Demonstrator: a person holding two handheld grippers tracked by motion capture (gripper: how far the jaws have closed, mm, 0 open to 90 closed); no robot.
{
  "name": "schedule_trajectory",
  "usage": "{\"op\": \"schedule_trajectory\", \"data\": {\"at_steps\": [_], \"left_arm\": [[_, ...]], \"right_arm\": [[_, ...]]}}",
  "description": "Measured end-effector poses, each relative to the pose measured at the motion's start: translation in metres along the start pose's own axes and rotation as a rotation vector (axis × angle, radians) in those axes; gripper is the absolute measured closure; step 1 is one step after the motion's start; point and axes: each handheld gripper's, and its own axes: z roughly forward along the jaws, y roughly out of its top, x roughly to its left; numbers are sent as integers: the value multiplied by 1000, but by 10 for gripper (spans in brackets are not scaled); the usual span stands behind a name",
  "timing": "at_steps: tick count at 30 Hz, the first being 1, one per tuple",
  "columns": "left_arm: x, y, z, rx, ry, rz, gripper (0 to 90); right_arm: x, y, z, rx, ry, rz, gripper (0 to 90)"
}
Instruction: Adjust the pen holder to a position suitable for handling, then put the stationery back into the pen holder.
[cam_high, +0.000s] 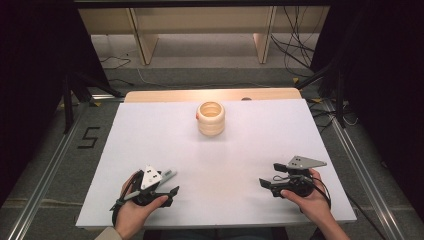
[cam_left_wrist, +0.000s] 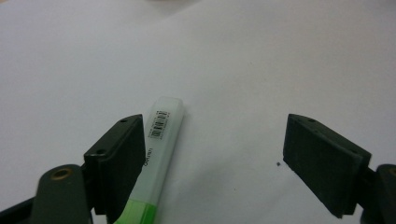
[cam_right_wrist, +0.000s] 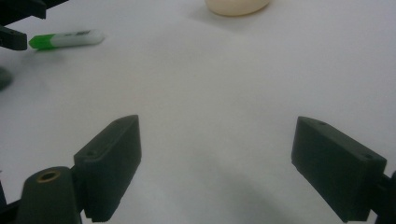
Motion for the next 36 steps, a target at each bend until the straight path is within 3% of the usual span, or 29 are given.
{"op": "schedule_trajectory", "data": {"at_steps": [6,12,19,23,28,31,36], "left_arm": [[0,0,-1,-4,6,0,208],[3,2,-3,-25,30,-21,179],[9,2,-2,-32,56,-52,205],[14,2,0,-37,81,-76,299],[19,3,-4,-41,123,-126,482],[23,3,-5,-38,142,-154,525],[29,3,-3,-15,149,-135,562]], "right_arm": [[1,0,0,-5,2,-3,166],[1,1,0,-8,2,-3,167],[2,2,2,-7,2,0,167],[2,3,5,-4,2,0,167],[5,4,7,17,11,-14,183],[8,5,9,16,17,-26,276],[15,13,18,25,16,-81,541]]}}
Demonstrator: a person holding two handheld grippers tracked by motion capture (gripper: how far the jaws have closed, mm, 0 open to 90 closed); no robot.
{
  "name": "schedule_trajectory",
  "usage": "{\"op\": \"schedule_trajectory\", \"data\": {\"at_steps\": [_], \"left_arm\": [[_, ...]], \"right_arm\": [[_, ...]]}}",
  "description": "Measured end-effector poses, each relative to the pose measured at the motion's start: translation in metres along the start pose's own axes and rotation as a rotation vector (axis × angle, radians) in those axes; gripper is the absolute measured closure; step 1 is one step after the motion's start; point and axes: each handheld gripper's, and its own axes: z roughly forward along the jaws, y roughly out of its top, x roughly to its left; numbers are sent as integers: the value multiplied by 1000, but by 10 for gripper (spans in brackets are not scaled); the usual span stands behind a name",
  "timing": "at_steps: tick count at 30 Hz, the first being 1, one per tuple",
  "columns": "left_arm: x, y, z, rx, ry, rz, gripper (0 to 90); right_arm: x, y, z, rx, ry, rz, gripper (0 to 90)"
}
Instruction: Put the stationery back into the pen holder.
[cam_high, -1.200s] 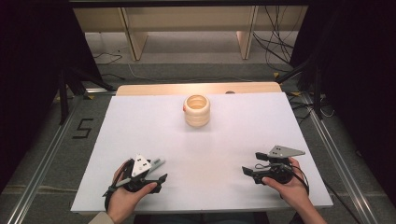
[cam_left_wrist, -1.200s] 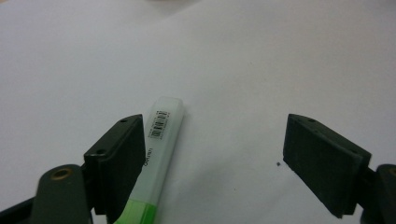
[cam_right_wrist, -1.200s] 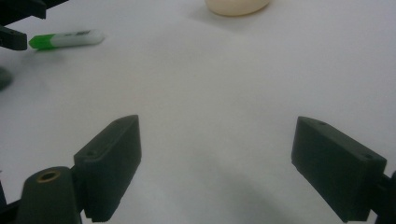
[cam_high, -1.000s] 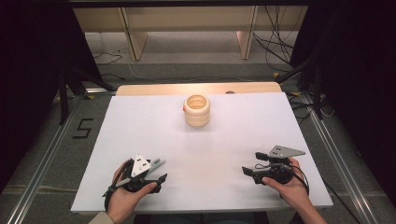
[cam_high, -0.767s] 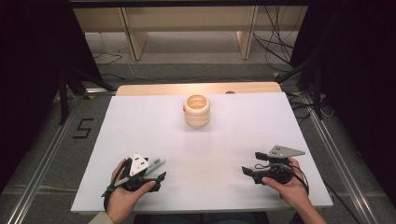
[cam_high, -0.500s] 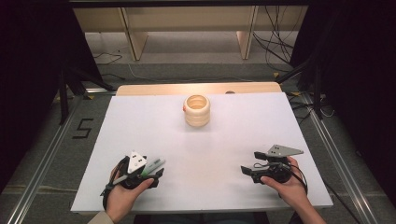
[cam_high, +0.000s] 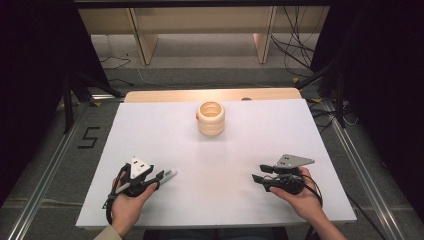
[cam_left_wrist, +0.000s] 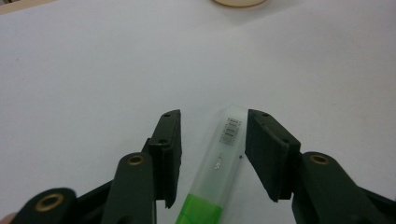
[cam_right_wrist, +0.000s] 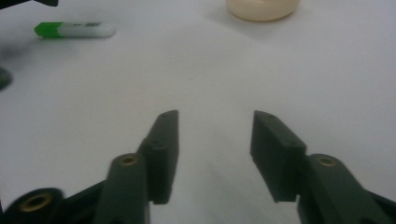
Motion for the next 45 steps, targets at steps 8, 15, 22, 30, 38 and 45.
{"op": "schedule_trajectory", "data": {"at_steps": [8,15,22,30,38,45], "left_arm": [[6,10,15,35,-13,1,714],[-1,27,44,90,-33,-10,880],[-7,31,61,153,-34,-9,895],[-9,33,76,197,-30,-23,897],[-9,35,81,216,-22,-26,897],[-10,36,83,228,-22,-27,897]], "right_arm": [[14,14,23,35,9,-52,594],[14,15,26,31,-9,-31,513],[12,13,26,40,-22,-9,404],[12,13,26,38,-29,10,339],[12,13,26,36,-27,10,326],[12,13,26,36,-28,11,324]]}}
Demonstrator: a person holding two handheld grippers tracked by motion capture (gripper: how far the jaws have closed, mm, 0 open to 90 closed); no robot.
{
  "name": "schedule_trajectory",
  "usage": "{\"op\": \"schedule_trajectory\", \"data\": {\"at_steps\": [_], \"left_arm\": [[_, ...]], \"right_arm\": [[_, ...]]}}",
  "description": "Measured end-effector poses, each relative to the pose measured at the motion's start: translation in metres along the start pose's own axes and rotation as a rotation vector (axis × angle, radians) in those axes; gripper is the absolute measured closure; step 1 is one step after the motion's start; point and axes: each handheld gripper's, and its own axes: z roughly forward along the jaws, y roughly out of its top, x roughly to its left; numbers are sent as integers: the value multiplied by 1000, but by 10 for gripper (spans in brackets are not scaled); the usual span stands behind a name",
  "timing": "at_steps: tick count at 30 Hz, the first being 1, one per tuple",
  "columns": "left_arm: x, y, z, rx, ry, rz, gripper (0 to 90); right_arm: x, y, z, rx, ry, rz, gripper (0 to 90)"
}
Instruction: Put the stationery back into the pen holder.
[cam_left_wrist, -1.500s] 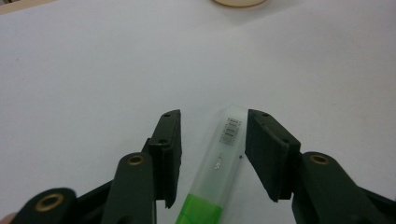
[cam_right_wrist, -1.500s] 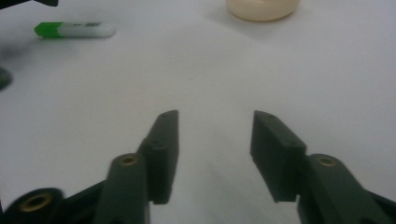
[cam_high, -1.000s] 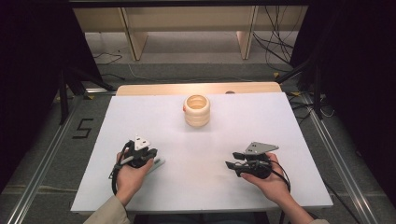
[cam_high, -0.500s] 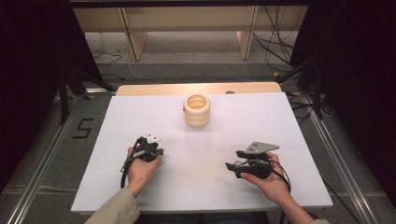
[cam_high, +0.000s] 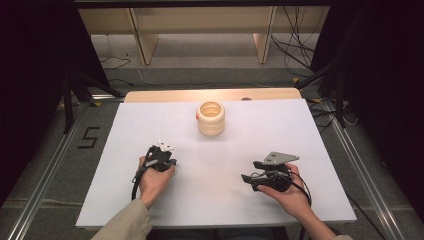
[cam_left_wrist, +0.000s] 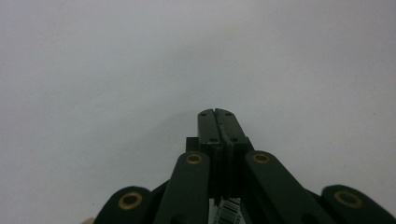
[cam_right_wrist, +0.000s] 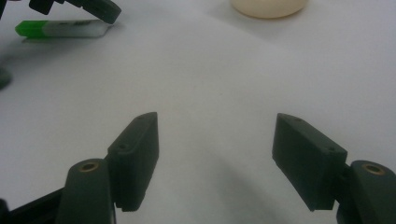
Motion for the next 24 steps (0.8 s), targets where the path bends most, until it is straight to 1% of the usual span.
{"op": "schedule_trajectory", "data": {"at_steps": [3,10,13,20,22,24], "left_arm": [[0,0,0,-1,6,-8,897],[0,1,2,9,4,-1,897],[0,1,0,15,-5,4,897],[-6,0,0,32,-31,10,897],[-7,-1,-2,44,-36,20,897],[-9,-1,-2,40,-40,27,896]], "right_arm": [[0,0,0,-1,0,0,323],[0,0,0,0,0,2,323],[0,0,0,-1,0,3,323],[0,0,0,-4,0,2,322],[-1,-1,-1,-2,0,2,323],[-1,-1,-1,-1,0,3,322]]}}
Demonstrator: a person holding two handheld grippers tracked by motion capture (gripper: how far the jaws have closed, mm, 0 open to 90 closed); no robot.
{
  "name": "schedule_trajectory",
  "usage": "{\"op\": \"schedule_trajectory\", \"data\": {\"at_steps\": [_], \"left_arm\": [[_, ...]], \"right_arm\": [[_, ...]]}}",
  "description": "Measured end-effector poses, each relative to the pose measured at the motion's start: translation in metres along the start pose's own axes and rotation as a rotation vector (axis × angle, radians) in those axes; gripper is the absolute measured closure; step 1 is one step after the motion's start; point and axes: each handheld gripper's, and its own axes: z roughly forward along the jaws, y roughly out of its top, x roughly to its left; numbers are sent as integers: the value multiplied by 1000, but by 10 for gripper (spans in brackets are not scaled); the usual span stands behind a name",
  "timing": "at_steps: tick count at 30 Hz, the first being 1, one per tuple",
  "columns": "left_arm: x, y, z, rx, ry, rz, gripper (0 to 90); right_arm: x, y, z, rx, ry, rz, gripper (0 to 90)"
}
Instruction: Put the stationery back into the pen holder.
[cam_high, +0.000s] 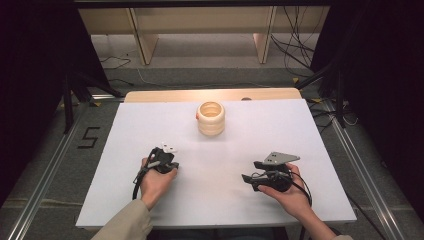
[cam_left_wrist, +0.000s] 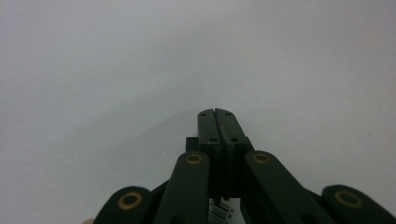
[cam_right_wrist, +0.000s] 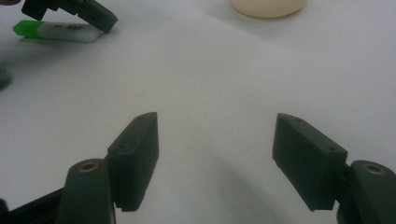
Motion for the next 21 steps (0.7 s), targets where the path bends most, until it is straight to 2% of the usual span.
{"op": "schedule_trajectory", "data": {"at_steps": [7,11,15,17,19,21], "left_arm": [[0,0,-1,7,-9,10,896],[1,1,-4,-19,32,22,895],[7,1,-13,-23,11,10,885],[10,-1,-20,-2,-11,29,829],[14,-4,-27,3,-34,66,775],[17,-5,-32,53,-73,120,679]], "right_arm": [[0,0,0,1,1,0,322],[0,0,0,1,2,1,322],[0,-1,0,-1,2,-2,322],[0,-1,-1,-3,2,-2,322],[-1,-1,-2,-3,5,-2,321],[0,-2,-2,-6,6,1,319]]}}
